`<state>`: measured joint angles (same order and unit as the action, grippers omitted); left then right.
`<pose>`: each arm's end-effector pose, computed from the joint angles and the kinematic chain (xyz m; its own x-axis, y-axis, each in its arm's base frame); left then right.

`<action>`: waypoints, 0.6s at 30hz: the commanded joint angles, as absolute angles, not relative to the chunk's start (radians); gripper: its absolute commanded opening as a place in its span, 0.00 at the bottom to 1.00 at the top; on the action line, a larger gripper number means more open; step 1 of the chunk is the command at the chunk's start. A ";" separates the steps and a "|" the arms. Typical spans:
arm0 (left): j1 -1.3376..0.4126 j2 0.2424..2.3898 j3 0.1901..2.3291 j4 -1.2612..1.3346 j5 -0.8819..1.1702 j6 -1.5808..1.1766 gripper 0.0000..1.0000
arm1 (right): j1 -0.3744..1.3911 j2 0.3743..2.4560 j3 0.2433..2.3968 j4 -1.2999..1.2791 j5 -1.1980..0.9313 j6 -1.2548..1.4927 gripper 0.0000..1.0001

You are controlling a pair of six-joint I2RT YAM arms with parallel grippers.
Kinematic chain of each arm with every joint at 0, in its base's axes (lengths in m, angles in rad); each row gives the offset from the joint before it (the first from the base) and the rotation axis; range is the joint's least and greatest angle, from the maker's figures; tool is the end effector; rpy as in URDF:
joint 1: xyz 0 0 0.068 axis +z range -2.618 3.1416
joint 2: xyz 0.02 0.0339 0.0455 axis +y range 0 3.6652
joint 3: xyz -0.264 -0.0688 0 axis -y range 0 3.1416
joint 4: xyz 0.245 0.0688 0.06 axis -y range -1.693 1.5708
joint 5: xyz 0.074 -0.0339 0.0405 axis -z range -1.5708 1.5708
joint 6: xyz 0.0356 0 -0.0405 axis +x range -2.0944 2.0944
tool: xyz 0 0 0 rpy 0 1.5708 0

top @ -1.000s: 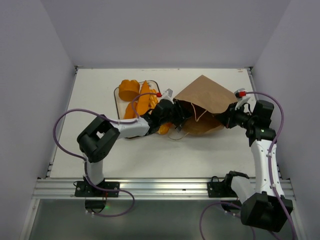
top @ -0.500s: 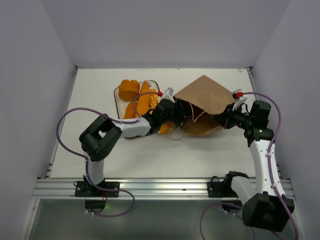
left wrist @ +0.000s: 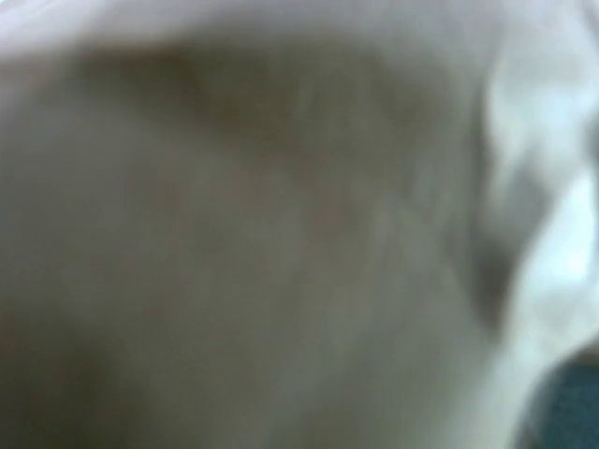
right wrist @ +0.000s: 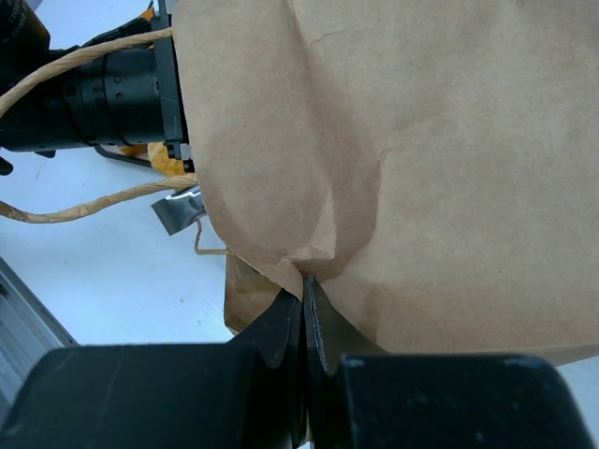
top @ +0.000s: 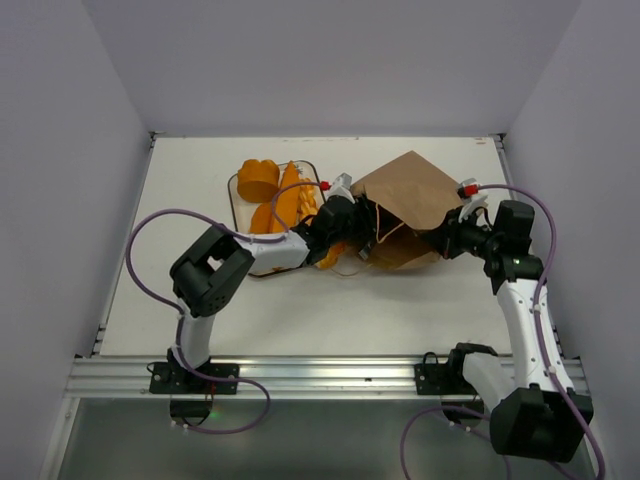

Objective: Take the fake bread out of the paper bag

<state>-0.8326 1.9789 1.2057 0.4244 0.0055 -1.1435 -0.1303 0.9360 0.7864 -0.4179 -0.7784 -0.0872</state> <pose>0.2993 -0.3293 0.1902 -0.7716 -0.5042 -0.3877 0.0987 0.5074 -0.8561 0.2000 -0.0010 0.2955 -0.4879 0.0014 -0.8729 -0.5391 0.7860 0.3025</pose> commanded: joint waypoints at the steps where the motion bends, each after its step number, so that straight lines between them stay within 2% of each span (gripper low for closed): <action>1: -0.836 1.996 1.270 0.460 -0.026 -1.138 0.50 | -0.120 0.948 0.796 -0.436 -0.851 -0.095 0.00; 18: -0.842 2.069 1.368 0.402 -0.034 -1.092 0.55 | -0.117 0.966 0.804 -0.465 -0.861 -0.121 0.00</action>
